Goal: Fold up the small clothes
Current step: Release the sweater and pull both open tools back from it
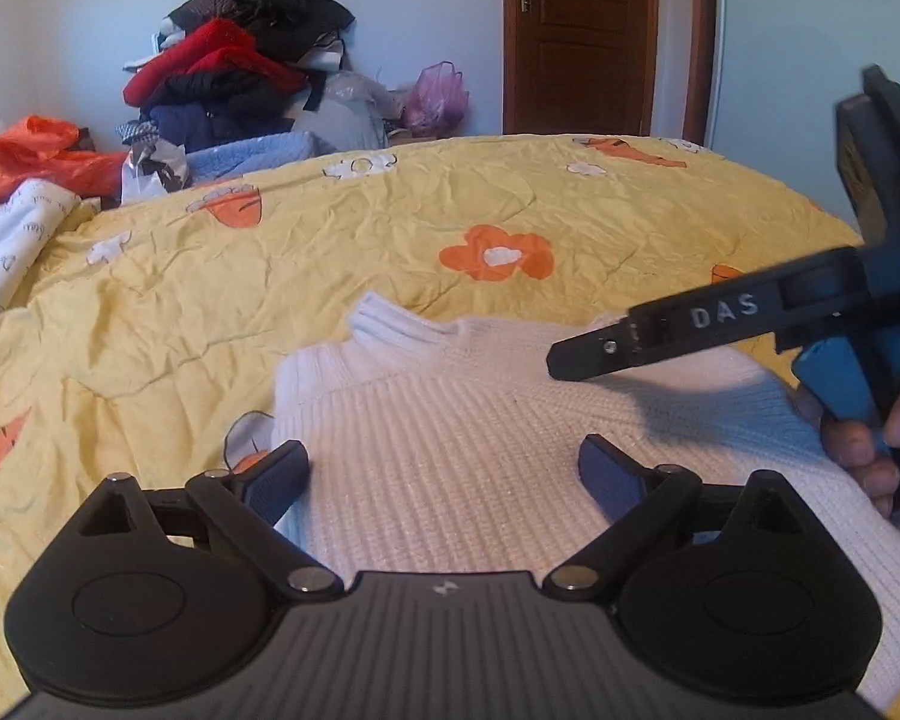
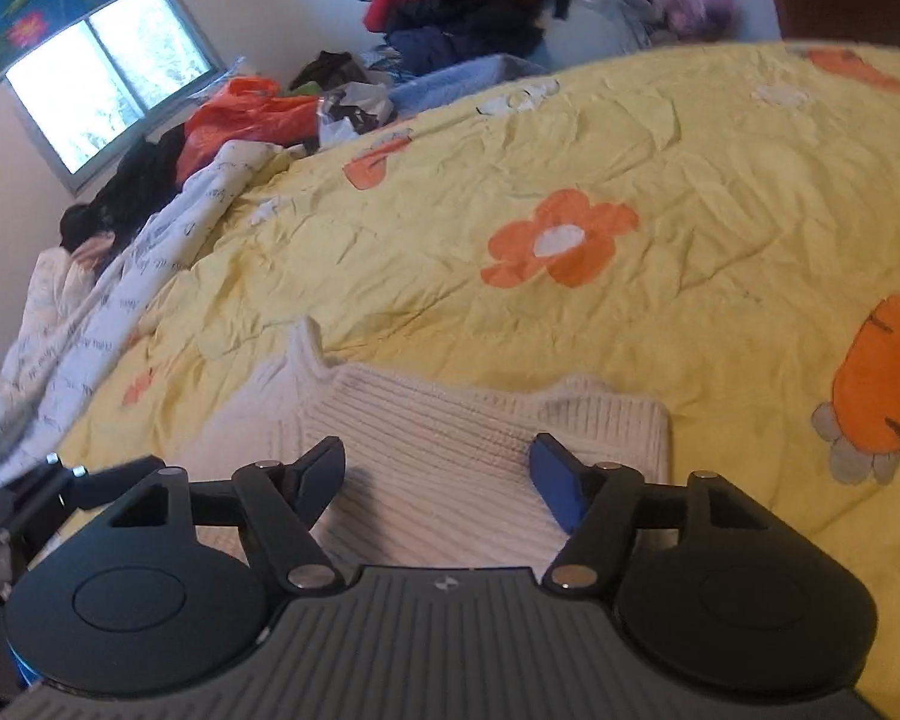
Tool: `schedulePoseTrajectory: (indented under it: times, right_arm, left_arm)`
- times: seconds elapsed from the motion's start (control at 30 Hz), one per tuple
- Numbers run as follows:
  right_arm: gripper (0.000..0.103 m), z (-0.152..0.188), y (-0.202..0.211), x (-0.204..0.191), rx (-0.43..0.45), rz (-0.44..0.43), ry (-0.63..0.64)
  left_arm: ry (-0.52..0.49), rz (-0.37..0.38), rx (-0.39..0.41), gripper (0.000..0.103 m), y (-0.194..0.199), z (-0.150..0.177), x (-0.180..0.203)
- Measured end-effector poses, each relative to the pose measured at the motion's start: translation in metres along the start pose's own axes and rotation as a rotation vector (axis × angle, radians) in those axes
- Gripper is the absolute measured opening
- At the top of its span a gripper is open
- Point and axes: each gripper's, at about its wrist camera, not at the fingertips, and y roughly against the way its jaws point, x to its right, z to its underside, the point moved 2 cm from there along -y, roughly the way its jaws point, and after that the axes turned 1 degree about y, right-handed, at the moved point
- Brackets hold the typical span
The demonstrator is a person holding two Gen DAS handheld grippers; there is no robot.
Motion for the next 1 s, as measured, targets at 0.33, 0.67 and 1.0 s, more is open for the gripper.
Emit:
schedulePoseTrajectory:
  times: [0.33, 0.67, 1.0]
  right_arm:
    - [0.075, -0.004, 0.015, -0.016, 0.048, 0.063, 0.038]
    - [0.09, 0.02, 0.032, -0.031, 0.026, -0.047, -0.016]
    - [0.091, 0.035, 0.127, -0.052, 0.11, -0.082, -0.02]
  left_arm:
    - [0.033, -0.013, 0.003, 0.103, -0.005, 0.001, -0.003]
    - [0.044, -0.03, 0.005, 0.103, -0.001, 0.001, -0.003]
    - [0.157, -0.073, 0.103, 0.103, 0.1, 0.025, -0.061]
